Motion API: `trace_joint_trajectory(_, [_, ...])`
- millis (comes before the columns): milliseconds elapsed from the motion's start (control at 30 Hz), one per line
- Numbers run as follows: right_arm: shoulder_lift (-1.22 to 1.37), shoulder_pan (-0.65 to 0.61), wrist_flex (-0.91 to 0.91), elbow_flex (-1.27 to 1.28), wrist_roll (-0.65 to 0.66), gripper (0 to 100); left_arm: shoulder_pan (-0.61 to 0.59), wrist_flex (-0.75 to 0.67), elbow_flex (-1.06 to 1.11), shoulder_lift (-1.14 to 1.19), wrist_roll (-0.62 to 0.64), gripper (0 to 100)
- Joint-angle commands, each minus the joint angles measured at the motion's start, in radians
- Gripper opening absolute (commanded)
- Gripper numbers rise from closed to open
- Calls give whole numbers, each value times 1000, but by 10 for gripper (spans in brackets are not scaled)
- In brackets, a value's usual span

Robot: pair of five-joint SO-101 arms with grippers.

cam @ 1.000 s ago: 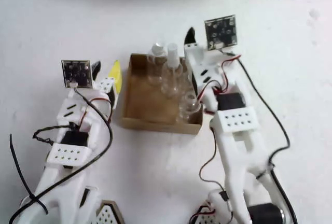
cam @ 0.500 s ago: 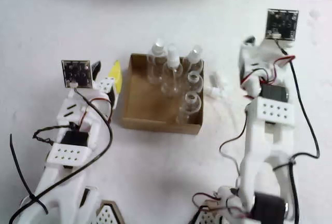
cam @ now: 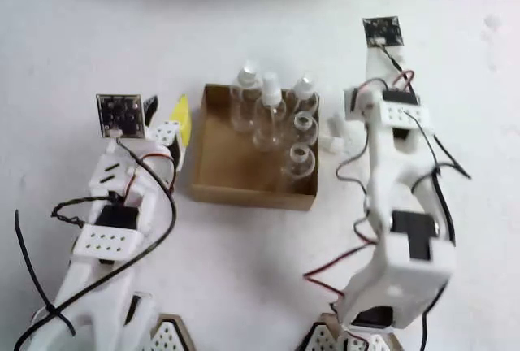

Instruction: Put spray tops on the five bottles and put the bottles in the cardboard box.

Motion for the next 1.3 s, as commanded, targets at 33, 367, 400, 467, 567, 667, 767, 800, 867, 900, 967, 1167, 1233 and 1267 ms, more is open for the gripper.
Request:
trace_joint_trajectory(33, [162,-25,225,-315,-12,159,5,-26,-3,-24,-12,161])
trace_joint_trajectory(367, [524,-48,486,-783,-12,159,5,-26,-5,-27,-12,161])
trace_joint_trajectory(400, [550,-48,506,-824,-12,159,4,-26,-5,-28,-12,161])
trace_joint_trajectory(467, [591,-48,553,-898,-12,159,4,-26,-5,-30,-12,161])
trace_joint_trajectory(567, [616,-51,656,-1017,-17,159,4,-26,-5,-30,-12,161])
trace_joint_trajectory(667, [616,-45,750,-1146,-20,159,4,-26,-5,-30,-12,161])
trace_joint_trajectory(767, [627,-59,848,-1237,-12,159,4,-26,-5,-30,-12,161])
trace_joint_trajectory(800, [633,-71,866,-1238,-12,159,4,-26,-5,-30,-12,161])
trace_joint_trajectory(867, [651,-87,875,-1237,-11,159,4,-26,-5,-30,-12,161])
trace_joint_trajectory(900, [665,-88,875,-1237,-11,159,4,-26,-5,-30,-12,161])
trace_joint_trajectory(967, [705,-90,874,-1246,-11,159,4,-26,-5,-30,-12,161])
trace_joint_trajectory(1167, [794,-101,874,-1247,54,159,4,-26,-5,-30,-12,161])
trace_joint_trajectory(1233, [809,-93,843,-1247,66,159,4,-26,-5,-30,-12,161])
trace_joint_trajectory(1267, [814,-85,822,-1247,68,159,4,-26,-5,-30,-12,161])
